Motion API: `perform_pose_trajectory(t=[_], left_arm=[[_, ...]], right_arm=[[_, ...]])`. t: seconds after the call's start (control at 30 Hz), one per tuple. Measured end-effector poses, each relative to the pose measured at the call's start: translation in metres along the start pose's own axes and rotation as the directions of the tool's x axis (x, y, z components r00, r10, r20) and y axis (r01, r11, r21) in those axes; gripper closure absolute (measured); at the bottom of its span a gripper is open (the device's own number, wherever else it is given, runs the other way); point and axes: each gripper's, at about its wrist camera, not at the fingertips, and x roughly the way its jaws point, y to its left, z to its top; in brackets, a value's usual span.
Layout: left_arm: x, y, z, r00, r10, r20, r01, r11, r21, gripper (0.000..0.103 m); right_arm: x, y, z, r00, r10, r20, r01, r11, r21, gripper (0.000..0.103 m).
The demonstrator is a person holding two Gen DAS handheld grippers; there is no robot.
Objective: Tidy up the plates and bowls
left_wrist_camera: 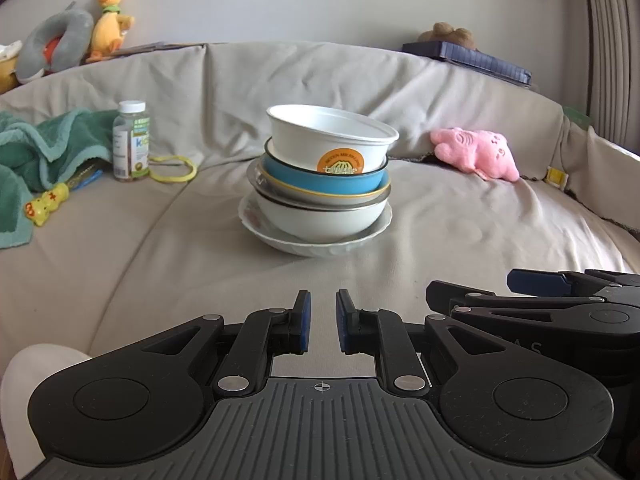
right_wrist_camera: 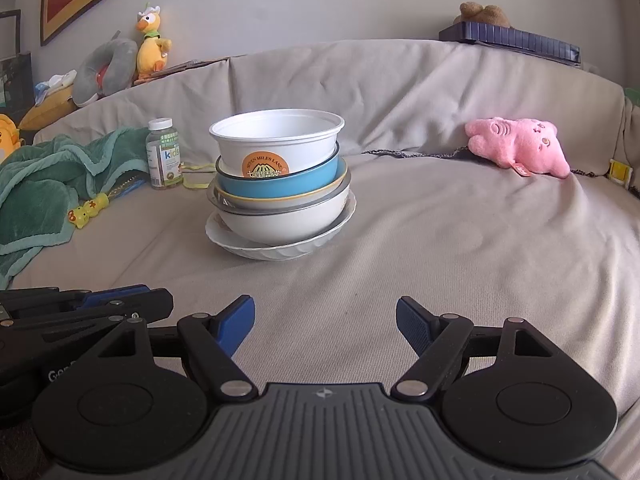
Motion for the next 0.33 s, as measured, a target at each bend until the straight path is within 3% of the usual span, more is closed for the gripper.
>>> perform_pose_trajectory(t=[0.33], left_arm=[[-0.0007,-0.0027,-0.0012,1.0,0.001,0.015,-0.001,1.0,0.002,0.087]], right_arm=[[0.0005,0.0007,-0.0004,1.0,0.011,-0.004,-0.011,1.0,-0.002,0.024]])
